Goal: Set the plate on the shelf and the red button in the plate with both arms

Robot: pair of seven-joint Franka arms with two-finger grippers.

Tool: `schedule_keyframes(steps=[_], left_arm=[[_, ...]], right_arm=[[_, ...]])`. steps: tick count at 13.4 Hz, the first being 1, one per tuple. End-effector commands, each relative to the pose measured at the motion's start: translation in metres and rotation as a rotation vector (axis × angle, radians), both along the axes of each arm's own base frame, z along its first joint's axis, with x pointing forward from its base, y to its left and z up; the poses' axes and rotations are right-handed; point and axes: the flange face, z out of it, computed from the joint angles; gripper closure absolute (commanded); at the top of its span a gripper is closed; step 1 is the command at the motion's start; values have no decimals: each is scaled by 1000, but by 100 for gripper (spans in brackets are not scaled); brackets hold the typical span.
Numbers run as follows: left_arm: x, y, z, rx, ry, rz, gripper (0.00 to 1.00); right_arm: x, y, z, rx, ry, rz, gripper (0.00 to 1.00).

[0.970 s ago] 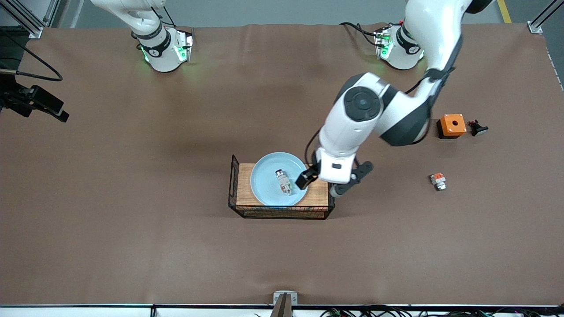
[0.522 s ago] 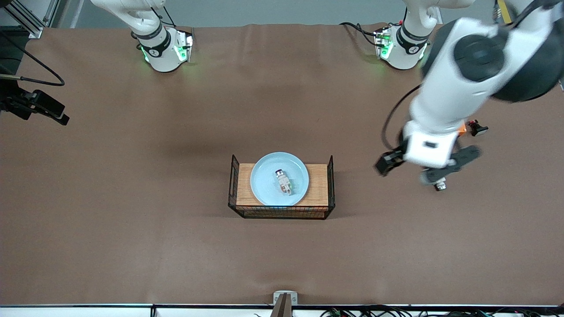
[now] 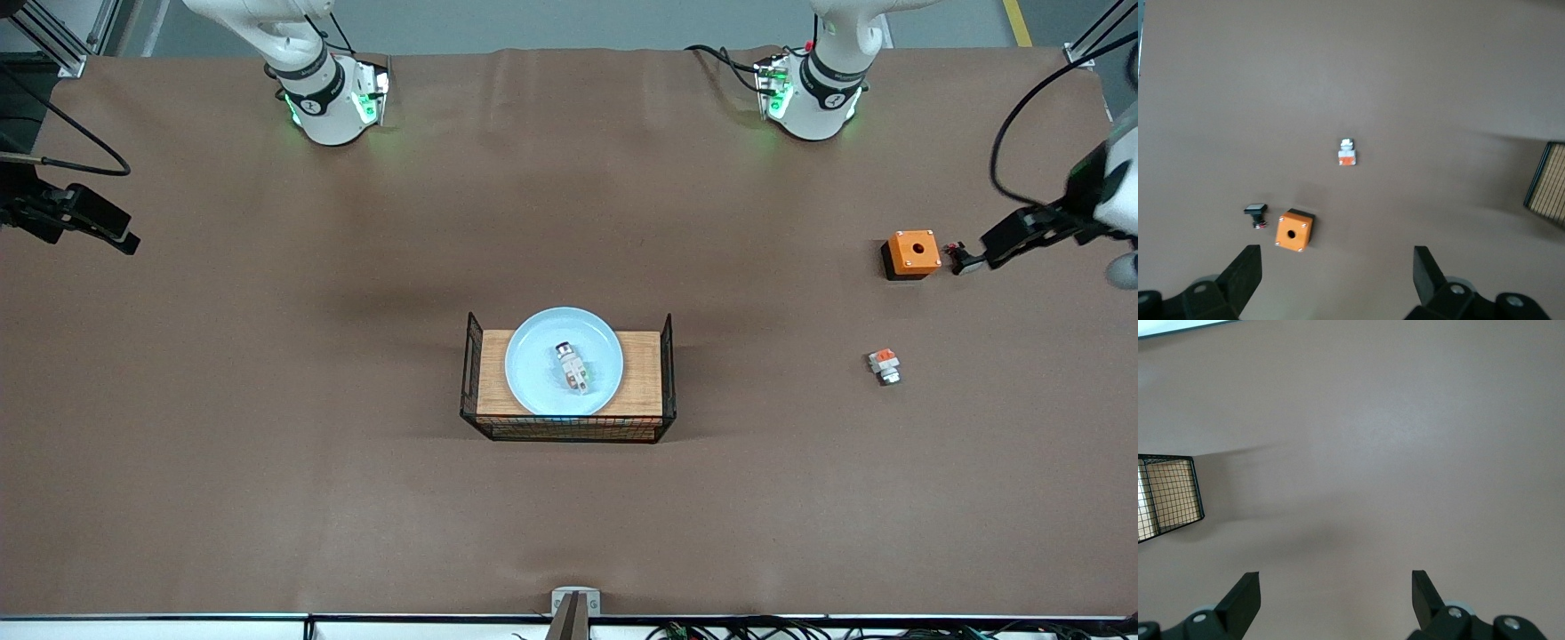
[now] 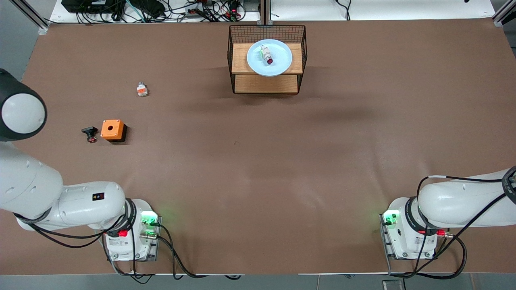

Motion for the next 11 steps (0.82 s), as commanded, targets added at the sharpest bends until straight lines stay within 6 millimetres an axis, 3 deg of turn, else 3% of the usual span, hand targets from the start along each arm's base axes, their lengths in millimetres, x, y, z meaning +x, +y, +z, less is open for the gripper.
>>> schedule_keyframes(steps=[1,3,11], left_arm=[[-20,47,9,-87,18,-58,0],[-32,49,13,-81,20,-85,0],[-53,10,5,-71,42,-132,0]], right_arm=[[4,-3,6,-13,-10,7,0],[4,-6,11,-13,-18,2,0],[3,-21,12,-18,-20,88,0]])
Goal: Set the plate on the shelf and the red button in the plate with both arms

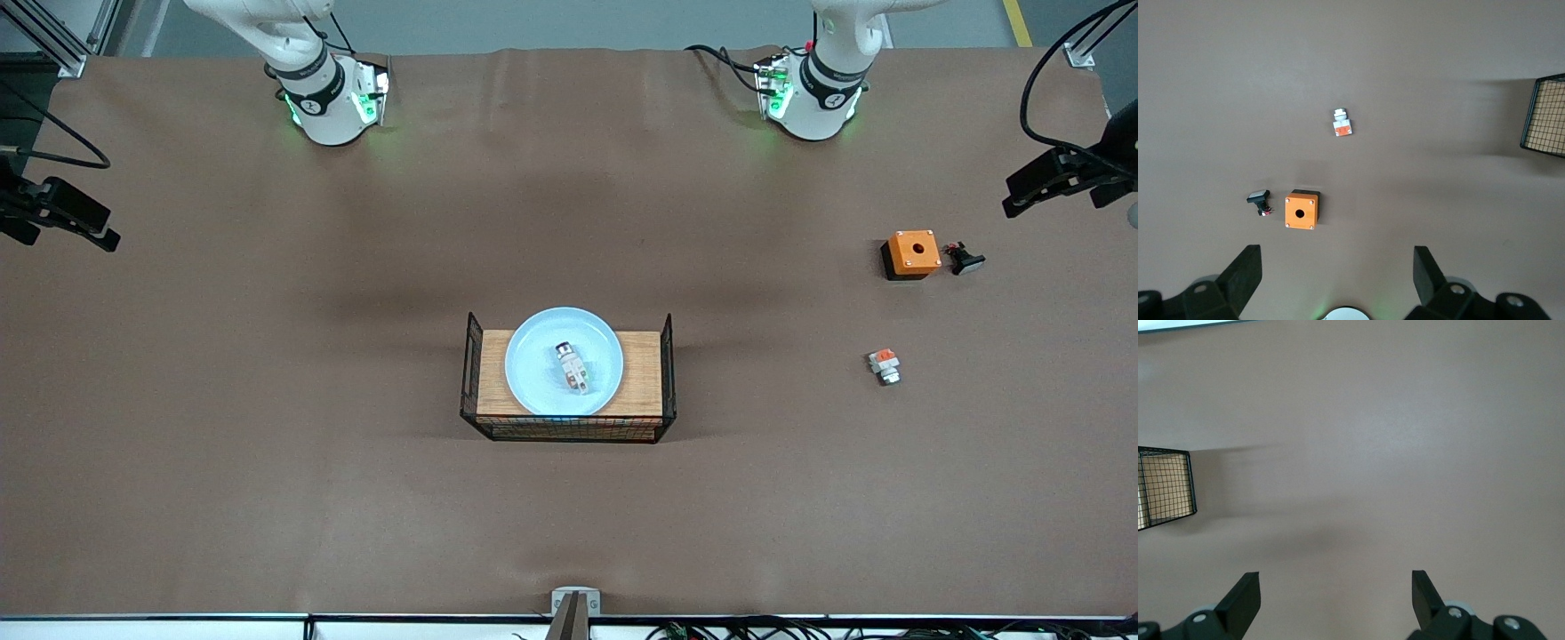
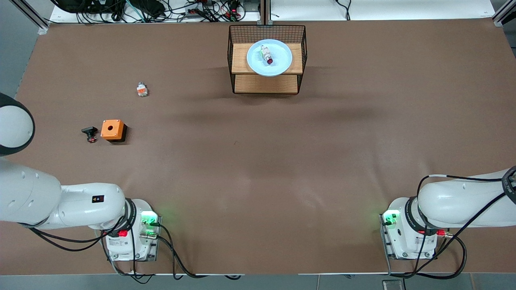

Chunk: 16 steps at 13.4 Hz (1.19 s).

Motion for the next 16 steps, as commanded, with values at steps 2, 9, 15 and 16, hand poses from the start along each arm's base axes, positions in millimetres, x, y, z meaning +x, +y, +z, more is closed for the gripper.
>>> schedule_keyframes(steps=[2,9,15,16], left_arm=[[-20,-11,5,-8,-16,-13,0],[-32,-20,2,-5,-58,-27,0],[-34,-44,0,-37,-48,-74,0],[-35,-45,-1,-37,-42,-85,0]], right_arm=[[4,-3,6,-12,-8,17,0],[4,-1,6,-16,-8,26,0],[5,-1,8,-15,-27,28,0],[5,-1,8,-15,-27,30,0]])
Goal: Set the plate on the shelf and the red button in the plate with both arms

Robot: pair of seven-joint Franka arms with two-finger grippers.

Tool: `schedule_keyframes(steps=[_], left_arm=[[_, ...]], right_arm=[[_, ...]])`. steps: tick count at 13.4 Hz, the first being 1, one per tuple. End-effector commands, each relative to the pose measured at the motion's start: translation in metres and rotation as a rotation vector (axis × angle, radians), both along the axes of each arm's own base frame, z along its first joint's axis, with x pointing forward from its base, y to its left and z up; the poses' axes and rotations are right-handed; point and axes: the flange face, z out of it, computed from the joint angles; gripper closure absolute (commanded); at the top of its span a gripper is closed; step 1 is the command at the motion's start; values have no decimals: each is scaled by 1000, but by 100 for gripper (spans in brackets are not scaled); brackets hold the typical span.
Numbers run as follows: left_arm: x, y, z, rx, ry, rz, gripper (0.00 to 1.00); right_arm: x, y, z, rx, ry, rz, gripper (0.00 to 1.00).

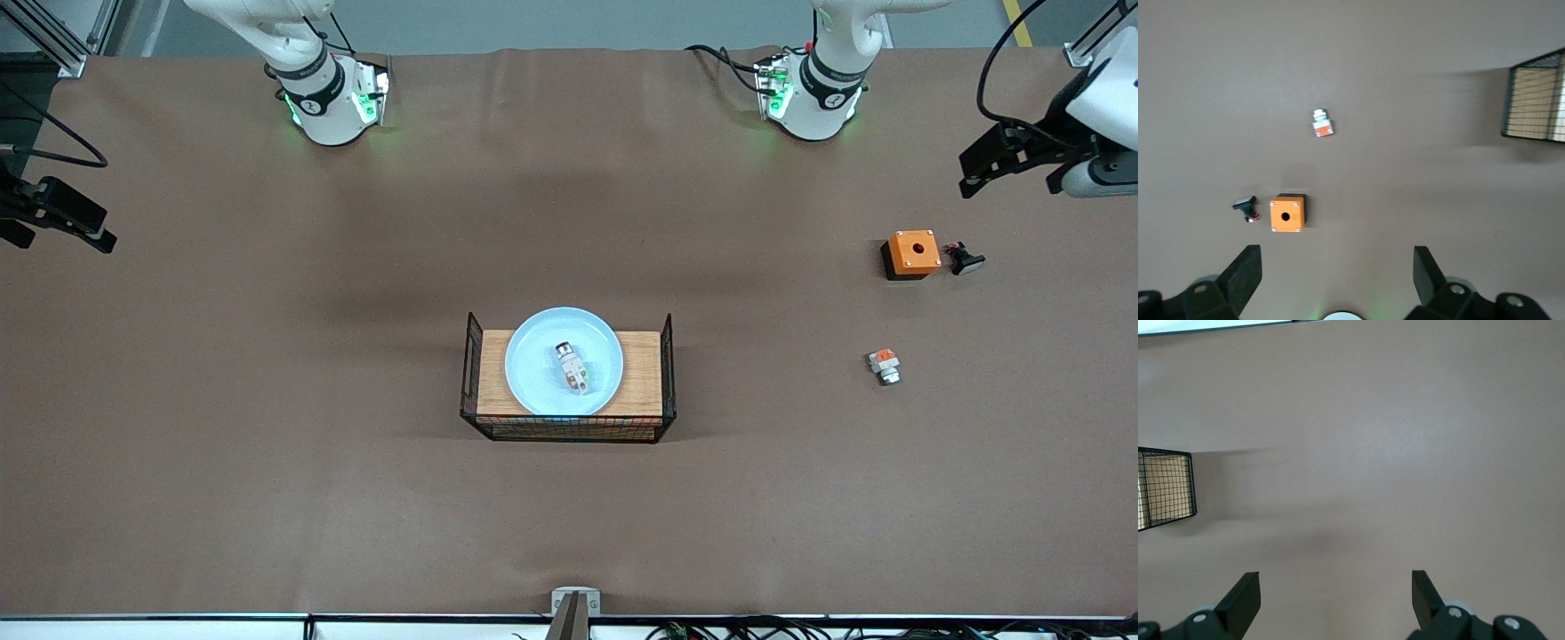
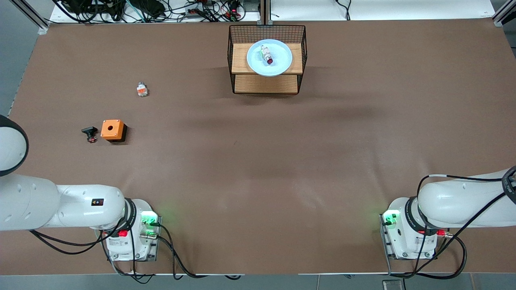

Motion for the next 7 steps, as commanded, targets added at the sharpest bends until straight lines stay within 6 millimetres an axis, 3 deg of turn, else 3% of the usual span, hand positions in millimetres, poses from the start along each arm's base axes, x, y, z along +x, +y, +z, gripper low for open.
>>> schedule_keyframes(steps=[1,7], left_arm=[[-8,-7,1,-17,2,-25,0],[-5,0,6,-8,-10,-20,0]], right_arm=[[4,-1,5,-14,-8,13,0],[4,-1,5,-14,-10,14,0]])
